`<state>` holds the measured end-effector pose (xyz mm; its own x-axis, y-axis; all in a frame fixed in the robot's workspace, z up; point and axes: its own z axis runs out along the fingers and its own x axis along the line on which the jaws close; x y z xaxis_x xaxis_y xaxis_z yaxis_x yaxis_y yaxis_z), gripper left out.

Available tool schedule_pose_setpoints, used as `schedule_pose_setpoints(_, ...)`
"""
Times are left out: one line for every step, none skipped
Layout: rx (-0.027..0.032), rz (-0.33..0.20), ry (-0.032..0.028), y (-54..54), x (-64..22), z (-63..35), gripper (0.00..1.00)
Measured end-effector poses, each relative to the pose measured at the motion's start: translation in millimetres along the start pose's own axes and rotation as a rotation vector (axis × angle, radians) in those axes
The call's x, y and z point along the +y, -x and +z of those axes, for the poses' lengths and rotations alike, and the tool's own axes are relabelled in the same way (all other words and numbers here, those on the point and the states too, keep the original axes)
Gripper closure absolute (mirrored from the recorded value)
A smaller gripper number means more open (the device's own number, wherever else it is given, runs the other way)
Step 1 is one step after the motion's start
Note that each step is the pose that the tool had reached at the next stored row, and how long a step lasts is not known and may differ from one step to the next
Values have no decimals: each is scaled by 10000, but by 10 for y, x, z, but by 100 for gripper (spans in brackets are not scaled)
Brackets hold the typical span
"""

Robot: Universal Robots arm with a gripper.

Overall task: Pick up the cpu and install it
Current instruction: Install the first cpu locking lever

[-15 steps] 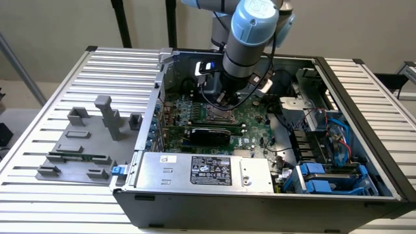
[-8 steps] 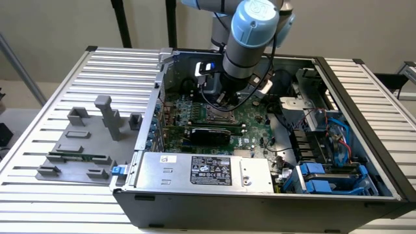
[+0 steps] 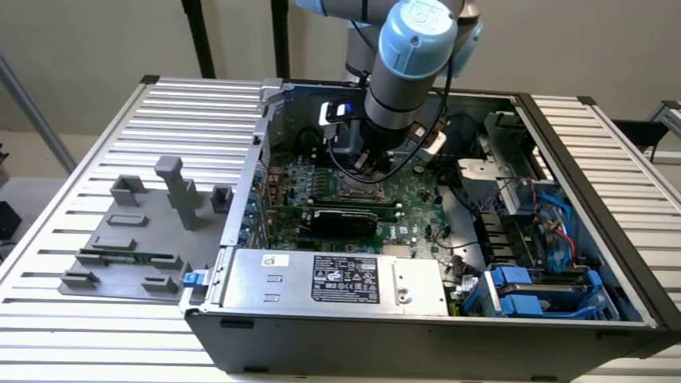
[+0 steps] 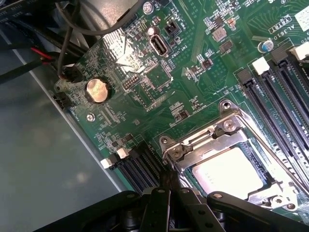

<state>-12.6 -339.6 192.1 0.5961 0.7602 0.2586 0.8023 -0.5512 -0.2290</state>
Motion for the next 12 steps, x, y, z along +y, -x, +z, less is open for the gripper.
schedule_pose_setpoints(-2,1,-5,0,0,0,89)
schedule_pose_setpoints(-6,4,-11,1,0,0,89)
schedule_pose_setpoints(-11,7,-17,2,0,-1,89)
schedule_pose_setpoints(-11,7,-18,2,0,-1,89)
schedule_pose_setpoints(-11,8,-19,2,0,-2,89)
schedule_pose_setpoints(-12,9,-19,2,0,-3,89)
schedule_pose_setpoints(-14,9,-20,3,1,-5,89)
schedule_pose_setpoints(-14,9,-21,4,1,-6,89)
schedule_pose_setpoints(-13,9,-22,5,2,-6,89)
schedule_pose_setpoints(-13,9,-23,6,3,-7,89)
schedule_pose_setpoints(-13,9,-23,7,4,-7,89)
schedule_pose_setpoints(-14,10,-24,7,4,-8,89)
